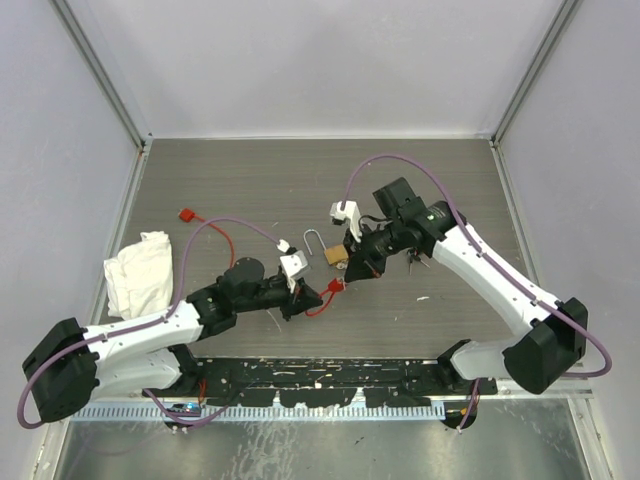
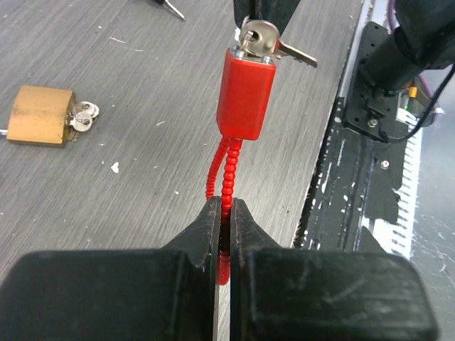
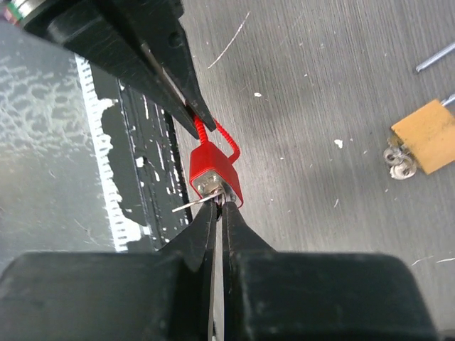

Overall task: Lock with the key
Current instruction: Lock the lock.

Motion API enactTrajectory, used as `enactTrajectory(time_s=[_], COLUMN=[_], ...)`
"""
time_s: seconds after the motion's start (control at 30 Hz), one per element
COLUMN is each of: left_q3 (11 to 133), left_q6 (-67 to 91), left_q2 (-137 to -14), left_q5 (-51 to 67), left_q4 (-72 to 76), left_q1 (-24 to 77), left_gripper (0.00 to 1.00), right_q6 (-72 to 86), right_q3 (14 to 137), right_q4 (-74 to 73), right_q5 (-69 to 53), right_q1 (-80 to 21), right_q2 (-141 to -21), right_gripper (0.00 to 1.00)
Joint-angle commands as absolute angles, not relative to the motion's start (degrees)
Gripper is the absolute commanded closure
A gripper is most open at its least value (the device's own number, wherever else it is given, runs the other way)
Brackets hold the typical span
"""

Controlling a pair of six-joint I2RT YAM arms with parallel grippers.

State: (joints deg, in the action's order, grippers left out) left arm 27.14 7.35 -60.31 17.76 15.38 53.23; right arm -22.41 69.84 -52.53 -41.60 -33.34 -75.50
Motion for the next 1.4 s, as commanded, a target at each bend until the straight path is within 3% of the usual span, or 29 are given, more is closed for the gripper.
enactTrajectory(time_s=[0.0,0.27,0.6,0.9,1.1,1.23,1.37], left_q3=[31.75,34.02,36.4,37.66,36.35,34.37,32.64], left_q6=[10.05,12.65,15.35,13.97,9.2,6.5,0.85], left_q2=[-60.14,-63.69,-69.98,-74.05,-69.38,-64.99,-59.99], left_q5=[26.83,35.99,42.55,43.51,36.32,27.93,14.85], left_q4=[19.64,19.08,20.61,18.17,13.49,12.74,11.9], left_q1=[50.81,49.43,47.61,45.96,45.79,46.6,51.77], left_gripper=[1.0,1.0,1.0,1.0,1.0,1.0,1.0], right_q6=[-38.24,-72.83,-92.18,-96.32,-86.36,-57.99,-19.27], right_q3=[69.5,71.48,69.8,74.68,75.0,73.28,68.48], right_q4=[-54.76,-70.5,-71.59,-75.01,-72.9,-62.72,-47.81], right_q5=[-45.38,-51.74,-42.81,-36.9,-33.74,-38.91,-50.94], right_q1=[-34.62,-34.69,-34.75,-34.8,-33.34,-32.61,-28.82], right_q2=[-70.15,-69.42,-67.6,-69.13,-66.53,-64.24,-62.94], right_gripper=[0.99,0.99,0.97,0.6,0.49,0.48,0.46])
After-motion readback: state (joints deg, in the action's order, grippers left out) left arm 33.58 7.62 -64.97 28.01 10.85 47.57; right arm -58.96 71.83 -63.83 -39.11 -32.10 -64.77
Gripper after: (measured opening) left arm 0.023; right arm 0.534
